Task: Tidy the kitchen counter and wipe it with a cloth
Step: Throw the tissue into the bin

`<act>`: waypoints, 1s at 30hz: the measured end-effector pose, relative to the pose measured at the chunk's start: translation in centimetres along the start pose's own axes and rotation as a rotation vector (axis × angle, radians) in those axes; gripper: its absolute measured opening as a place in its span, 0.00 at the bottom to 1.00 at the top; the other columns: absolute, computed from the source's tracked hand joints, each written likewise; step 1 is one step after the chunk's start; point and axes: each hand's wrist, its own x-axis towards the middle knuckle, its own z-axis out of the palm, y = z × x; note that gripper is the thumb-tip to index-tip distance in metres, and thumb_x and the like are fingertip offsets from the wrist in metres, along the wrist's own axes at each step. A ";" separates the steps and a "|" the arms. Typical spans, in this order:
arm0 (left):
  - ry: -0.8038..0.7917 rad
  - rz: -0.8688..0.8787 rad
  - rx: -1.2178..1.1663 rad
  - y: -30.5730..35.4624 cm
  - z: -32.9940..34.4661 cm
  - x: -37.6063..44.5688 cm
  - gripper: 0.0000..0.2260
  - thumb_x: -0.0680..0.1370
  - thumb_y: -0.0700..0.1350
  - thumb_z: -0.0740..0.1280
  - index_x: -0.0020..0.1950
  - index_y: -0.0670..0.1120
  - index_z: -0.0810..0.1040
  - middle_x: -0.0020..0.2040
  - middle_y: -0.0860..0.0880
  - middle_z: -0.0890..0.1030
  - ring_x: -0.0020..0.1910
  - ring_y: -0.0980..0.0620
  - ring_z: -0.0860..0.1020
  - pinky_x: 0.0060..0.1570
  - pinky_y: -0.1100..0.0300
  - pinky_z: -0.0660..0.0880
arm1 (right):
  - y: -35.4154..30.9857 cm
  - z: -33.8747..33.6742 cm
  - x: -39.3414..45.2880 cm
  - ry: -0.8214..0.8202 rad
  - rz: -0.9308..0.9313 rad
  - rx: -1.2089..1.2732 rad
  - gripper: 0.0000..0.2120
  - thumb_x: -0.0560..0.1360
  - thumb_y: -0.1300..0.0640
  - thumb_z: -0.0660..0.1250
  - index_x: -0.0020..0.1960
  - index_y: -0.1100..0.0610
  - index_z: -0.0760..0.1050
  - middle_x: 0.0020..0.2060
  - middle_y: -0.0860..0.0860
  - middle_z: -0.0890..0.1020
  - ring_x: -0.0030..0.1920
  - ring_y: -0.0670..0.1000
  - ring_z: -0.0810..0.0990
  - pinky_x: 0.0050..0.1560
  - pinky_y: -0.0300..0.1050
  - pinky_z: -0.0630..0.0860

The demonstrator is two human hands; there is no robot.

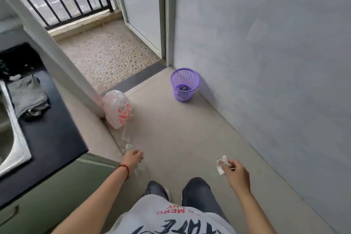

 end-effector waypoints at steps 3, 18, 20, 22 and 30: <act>-0.010 0.068 -0.012 7.6 1.4 3.4 0.08 0.78 0.41 0.60 0.48 0.39 0.77 0.43 0.42 0.76 0.36 0.50 0.72 0.34 0.60 0.67 | -1.3 -1.4 4.6 0.011 0.038 0.020 0.06 0.72 0.55 0.69 0.41 0.57 0.76 0.35 0.54 0.79 0.37 0.55 0.75 0.33 0.40 0.68; 0.147 -0.104 -0.274 20.3 5.6 13.4 0.07 0.78 0.42 0.60 0.43 0.42 0.75 0.46 0.41 0.78 0.45 0.45 0.74 0.37 0.61 0.68 | -21.1 -3.6 30.6 -0.185 -0.205 -0.143 0.08 0.70 0.53 0.71 0.41 0.57 0.76 0.35 0.54 0.79 0.38 0.55 0.76 0.34 0.34 0.67; 0.161 -0.153 -0.301 20.7 4.8 15.1 0.07 0.78 0.42 0.60 0.46 0.41 0.75 0.47 0.41 0.78 0.46 0.45 0.75 0.39 0.59 0.69 | -23.3 -2.5 33.1 -0.201 -0.210 -0.148 0.07 0.70 0.54 0.71 0.42 0.57 0.76 0.35 0.54 0.80 0.38 0.55 0.76 0.34 0.34 0.67; 0.171 -0.199 -0.308 21.3 3.8 17.2 0.08 0.78 0.42 0.60 0.50 0.39 0.76 0.47 0.40 0.78 0.46 0.44 0.75 0.43 0.57 0.69 | -25.0 -1.2 35.4 -0.209 -0.195 -0.149 0.06 0.70 0.54 0.71 0.41 0.55 0.76 0.35 0.54 0.79 0.38 0.55 0.76 0.34 0.35 0.68; 0.119 -0.169 -0.142 30.1 -2.2 28.0 0.09 0.75 0.44 0.64 0.34 0.45 0.76 0.37 0.42 0.79 0.40 0.46 0.76 0.42 0.55 0.73 | -30.2 4.9 42.1 -0.201 -0.029 -0.122 0.08 0.70 0.52 0.71 0.41 0.56 0.76 0.35 0.52 0.80 0.39 0.56 0.78 0.37 0.44 0.70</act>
